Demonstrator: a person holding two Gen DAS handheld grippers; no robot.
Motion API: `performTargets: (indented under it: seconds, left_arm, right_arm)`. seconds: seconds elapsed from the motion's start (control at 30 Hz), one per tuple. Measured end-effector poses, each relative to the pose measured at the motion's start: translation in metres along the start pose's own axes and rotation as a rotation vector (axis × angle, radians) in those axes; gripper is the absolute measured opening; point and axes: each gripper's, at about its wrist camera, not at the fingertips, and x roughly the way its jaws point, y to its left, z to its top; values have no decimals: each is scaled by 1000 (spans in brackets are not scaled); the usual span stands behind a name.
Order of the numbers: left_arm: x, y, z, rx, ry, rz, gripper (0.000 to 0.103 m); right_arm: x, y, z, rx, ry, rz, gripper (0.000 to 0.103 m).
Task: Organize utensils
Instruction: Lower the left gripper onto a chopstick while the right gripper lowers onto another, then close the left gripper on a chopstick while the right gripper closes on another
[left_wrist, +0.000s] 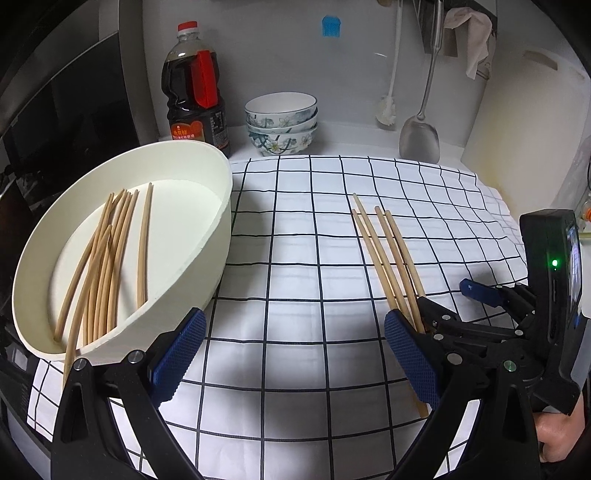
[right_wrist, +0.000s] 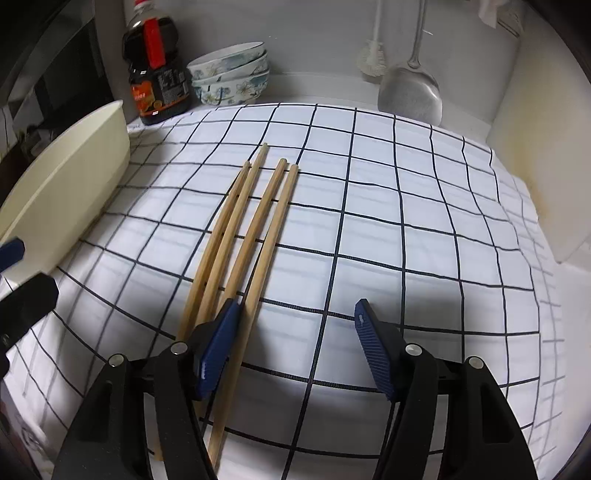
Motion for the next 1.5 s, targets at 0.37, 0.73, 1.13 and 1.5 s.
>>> performTargets:
  seconds: [0.37,0.73,1.13,1.5]
  left_arm:
    - [17,-21,1,44,24,16,95]
    - [53,-41,9,58,75,38,95]
    - [71,-52,10,82,95,43,95]
    - [84,-44,6,49,157,17,97]
  right_arm:
    - [1,-30,-1,62,-1,-34,62]
    - [0,-56,-2,102,0,-39,62]
    - [-1,-67,-2,120,0,-38,62]
    - [-2,-69,-2,122,-1,-55,63]
